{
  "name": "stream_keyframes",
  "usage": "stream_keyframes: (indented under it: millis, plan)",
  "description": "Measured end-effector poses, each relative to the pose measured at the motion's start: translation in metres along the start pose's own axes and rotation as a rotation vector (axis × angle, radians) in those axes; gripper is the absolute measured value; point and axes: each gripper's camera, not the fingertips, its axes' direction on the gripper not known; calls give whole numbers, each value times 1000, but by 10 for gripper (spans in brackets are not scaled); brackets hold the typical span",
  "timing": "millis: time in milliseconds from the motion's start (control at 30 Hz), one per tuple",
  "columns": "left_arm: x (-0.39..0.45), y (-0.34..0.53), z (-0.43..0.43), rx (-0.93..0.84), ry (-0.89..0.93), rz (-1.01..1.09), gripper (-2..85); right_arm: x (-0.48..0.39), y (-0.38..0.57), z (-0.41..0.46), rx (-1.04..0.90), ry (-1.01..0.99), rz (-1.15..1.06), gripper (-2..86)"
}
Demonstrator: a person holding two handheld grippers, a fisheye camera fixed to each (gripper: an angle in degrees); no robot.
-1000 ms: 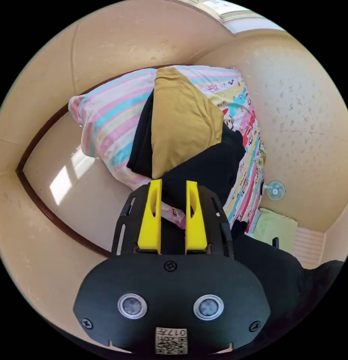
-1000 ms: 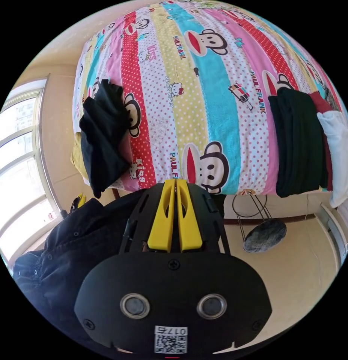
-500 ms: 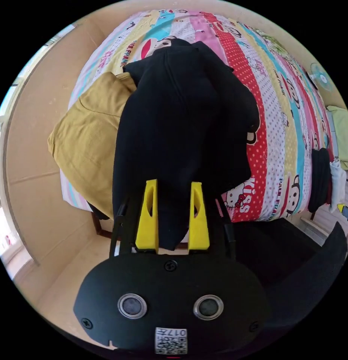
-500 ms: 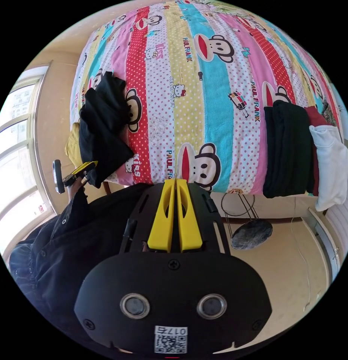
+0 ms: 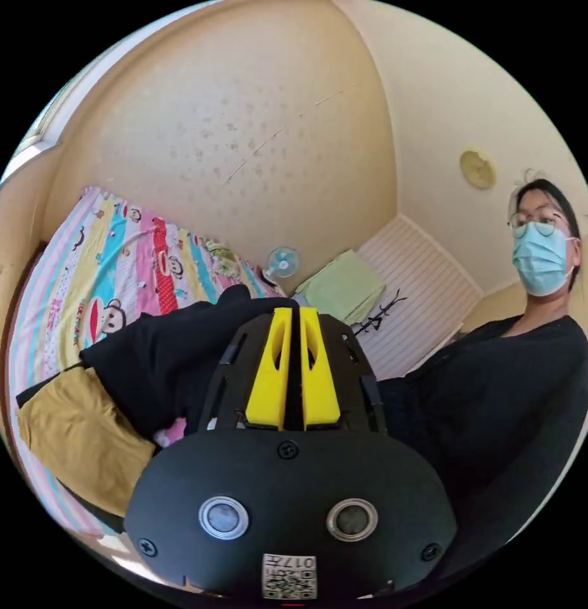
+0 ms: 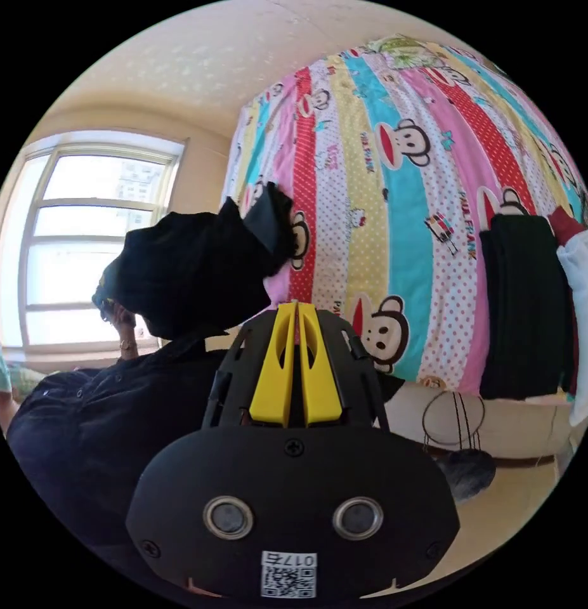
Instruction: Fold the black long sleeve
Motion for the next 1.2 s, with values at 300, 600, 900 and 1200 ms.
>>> stream_keyframes:
  millis: [300, 600, 900, 1200]
  plan:
    - [112, -75, 73, -14, 773, 357, 6, -159, 28, -91, 187, -206, -745, 18]
    - [185, -46, 144, 51, 1180, 248, 7, -206, 38, -20, 236, -272, -888, 212]
    - [199, -35, 118, 118, 1026, 213, 7, -236, 75, 10, 12, -496, -1037, 79]
    - [185, 0, -11, 271, 136, 34, 5, -248, 114, -157, 478, -135, -975, 59]
